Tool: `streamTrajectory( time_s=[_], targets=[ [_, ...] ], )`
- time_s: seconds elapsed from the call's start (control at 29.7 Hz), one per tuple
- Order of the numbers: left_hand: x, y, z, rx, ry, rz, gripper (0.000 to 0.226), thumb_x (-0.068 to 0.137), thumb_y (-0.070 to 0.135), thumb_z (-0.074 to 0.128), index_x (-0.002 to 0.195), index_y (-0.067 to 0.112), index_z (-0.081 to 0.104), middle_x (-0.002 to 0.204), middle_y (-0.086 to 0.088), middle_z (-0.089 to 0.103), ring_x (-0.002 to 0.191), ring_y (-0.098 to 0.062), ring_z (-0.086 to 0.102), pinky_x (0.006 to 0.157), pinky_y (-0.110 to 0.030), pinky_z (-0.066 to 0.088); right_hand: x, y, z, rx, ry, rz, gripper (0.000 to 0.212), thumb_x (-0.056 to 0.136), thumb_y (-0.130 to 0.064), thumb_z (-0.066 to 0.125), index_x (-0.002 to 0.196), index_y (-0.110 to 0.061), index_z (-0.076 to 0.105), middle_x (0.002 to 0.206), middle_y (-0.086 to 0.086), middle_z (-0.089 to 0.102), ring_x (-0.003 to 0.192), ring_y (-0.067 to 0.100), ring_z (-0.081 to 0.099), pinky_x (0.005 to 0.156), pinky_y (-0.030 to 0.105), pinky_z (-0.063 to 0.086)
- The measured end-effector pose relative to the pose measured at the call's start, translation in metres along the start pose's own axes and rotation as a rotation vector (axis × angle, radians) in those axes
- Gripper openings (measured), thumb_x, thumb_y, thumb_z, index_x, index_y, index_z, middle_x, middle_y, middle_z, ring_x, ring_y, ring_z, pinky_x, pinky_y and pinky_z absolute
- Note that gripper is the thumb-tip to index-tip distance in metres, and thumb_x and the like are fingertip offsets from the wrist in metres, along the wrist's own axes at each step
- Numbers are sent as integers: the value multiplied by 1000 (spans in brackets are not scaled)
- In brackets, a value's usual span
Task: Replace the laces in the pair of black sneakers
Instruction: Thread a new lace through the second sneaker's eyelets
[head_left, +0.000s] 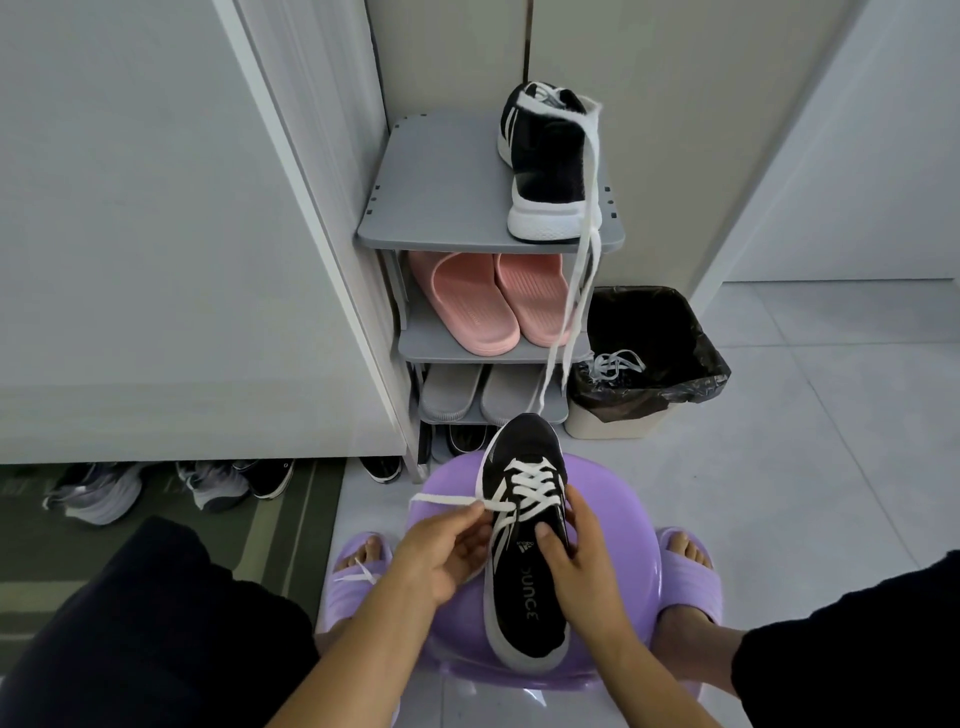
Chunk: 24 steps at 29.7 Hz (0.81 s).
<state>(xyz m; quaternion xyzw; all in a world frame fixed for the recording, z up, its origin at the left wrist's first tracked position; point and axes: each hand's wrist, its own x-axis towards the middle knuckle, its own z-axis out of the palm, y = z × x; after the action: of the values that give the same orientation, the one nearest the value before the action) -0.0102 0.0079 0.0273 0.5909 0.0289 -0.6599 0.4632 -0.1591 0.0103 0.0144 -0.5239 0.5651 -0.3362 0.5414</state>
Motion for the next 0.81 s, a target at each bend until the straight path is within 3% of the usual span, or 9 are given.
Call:
streamTrajectory(
  time_s=[0.1, 0.2, 0.27, 0.3, 0.37, 0.47, 0.57, 0.71, 0.81],
  targets=[
    [-7, 5, 9, -120, 14, 207, 21, 91, 6, 52, 72, 10, 58, 55, 0, 58, 46, -6, 51, 44, -15, 41, 3, -5, -4, -99, 41, -34, 34, 90, -20, 59, 118, -34, 47, 133, -10, 46, 126, 11, 40, 108, 27, 32],
    [-22, 14, 28, 388, 23, 601, 15, 89, 7, 56, 83, 15, 66, 81, -2, 63, 72, -9, 57, 63, -13, 44, 26, -35, -6, -376, -59, -243, 26, 85, -25, 60, 111, -20, 63, 114, -12, 56, 108, 6, 46, 96, 15, 30],
    [-28, 21, 38, 546, -17, 776, 21, 90, 3, 53, 99, 15, 68, 99, -3, 62, 87, -5, 59, 76, -12, 46, 40, -67, -3, -331, -228, -162, 11, 83, -23, 63, 93, -18, 66, 86, -13, 62, 81, 3, 53, 80, 21, 41],
    [-29, 24, 39, 513, -60, 784, 25, 91, 0, 50, 105, 12, 66, 102, -3, 62, 89, -3, 60, 77, -11, 47, 45, -80, -2, -233, -274, -79, 2, 84, -19, 65, 84, -18, 64, 74, -12, 61, 70, 3, 54, 71, 21, 43],
    [-28, 25, 39, 475, -212, 704, 26, 88, -2, 53, 108, 13, 59, 102, -1, 62, 88, -3, 60, 78, -14, 48, 53, -98, -9, -6, -239, 6, 11, 85, -12, 64, 75, -14, 60, 62, -9, 57, 62, 6, 52, 66, 20, 43],
    [-16, 7, 38, 804, -211, 662, 26, 82, 8, 65, 92, 29, 53, 89, 10, 61, 80, -1, 56, 78, -21, 45, 54, -116, -14, 209, -182, -25, 12, 87, -6, 60, 75, -8, 57, 64, 0, 55, 59, 7, 52, 64, 14, 45],
    [-21, 3, 48, 543, 128, 840, 23, 87, 5, 59, 79, 25, 53, 73, 8, 58, 66, -1, 52, 66, -15, 42, 51, -130, -21, 426, -91, -100, 16, 87, -4, 58, 73, -11, 55, 64, -1, 56, 59, 5, 51, 62, 12, 44],
    [-40, 22, 64, 406, 181, 1156, 24, 87, 0, 56, 85, 23, 50, 80, 7, 54, 72, -2, 51, 67, -11, 42, 60, -130, -48, 686, 27, -43, 24, 89, -5, 52, 69, -16, 49, 50, -9, 51, 59, 8, 49, 71, 24, 40],
    [-26, 27, 43, 273, 310, 1084, 26, 88, -1, 53, 85, 24, 48, 81, 3, 53, 72, -11, 51, 67, -23, 45, 68, -109, -69, 774, 144, 101, 28, 91, -9, 51, 66, -20, 45, 44, -9, 41, 55, 7, 48, 68, 24, 41]
  ],
)
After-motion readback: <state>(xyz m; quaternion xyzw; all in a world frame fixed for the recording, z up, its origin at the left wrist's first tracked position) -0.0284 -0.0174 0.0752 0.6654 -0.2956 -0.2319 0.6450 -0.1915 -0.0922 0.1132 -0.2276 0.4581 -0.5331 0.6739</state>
